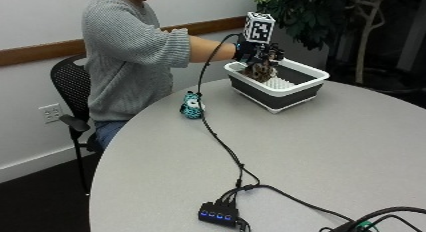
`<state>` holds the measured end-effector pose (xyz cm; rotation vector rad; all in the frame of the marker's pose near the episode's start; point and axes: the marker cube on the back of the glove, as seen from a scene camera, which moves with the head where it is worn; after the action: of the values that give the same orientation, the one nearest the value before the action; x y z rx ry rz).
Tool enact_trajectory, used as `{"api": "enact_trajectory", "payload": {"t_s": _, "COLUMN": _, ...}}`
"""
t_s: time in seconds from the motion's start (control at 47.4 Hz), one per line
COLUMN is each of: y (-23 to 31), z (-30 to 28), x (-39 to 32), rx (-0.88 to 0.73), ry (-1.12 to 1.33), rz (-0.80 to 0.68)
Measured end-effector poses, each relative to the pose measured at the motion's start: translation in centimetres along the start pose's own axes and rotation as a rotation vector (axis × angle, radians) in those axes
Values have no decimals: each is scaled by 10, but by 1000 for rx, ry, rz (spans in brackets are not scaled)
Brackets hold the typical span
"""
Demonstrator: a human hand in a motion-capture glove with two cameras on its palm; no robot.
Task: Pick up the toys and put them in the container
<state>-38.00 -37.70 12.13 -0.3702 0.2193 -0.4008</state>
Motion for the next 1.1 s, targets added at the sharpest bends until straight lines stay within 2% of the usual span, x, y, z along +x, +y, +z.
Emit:
{"api": "enact_trajectory", "payload": {"t_s": 0.042, "y": 5, "z": -2, "x": -1, "rx": 10, "ry": -51, "rz": -46}}
{"api": "enact_trajectory", "payload": {"t_s": 0.19, "y": 16, "z": -6, "x": 12, "rx": 17, "ry": -53, "rz": -28}}
{"api": "enact_trajectory", "payload": {"t_s": 0.38, "y": 15, "z": -6, "x": 20, "rx": -157, "ry": -140, "rz": 37}}
{"api": "enact_trajectory", "payload": {"t_s": 0.528, "y": 13, "z": -6, "x": 23, "rx": -261, "ry": -30, "rz": 10}}
{"api": "enact_trajectory", "payload": {"t_s": 0.76, "y": 28, "z": -21, "x": 28, "rx": -157, "ry": -127, "rz": -23}}
{"api": "enact_trajectory", "payload": {"t_s": 0.929, "y": 103, "z": -19, "x": 57, "rx": -36, "ry": -227, "rz": -103}}
{"api": "enact_trajectory", "payload": {"t_s": 1.035, "y": 189, "z": -4, "x": 70, "rx": 41, "ry": -250, "rz": -151}}
{"api": "enact_trajectory", "payload": {"t_s": 1.098, "y": 237, "z": 16, "x": 70, "rx": 68, "ry": -183, "rz": -172}}
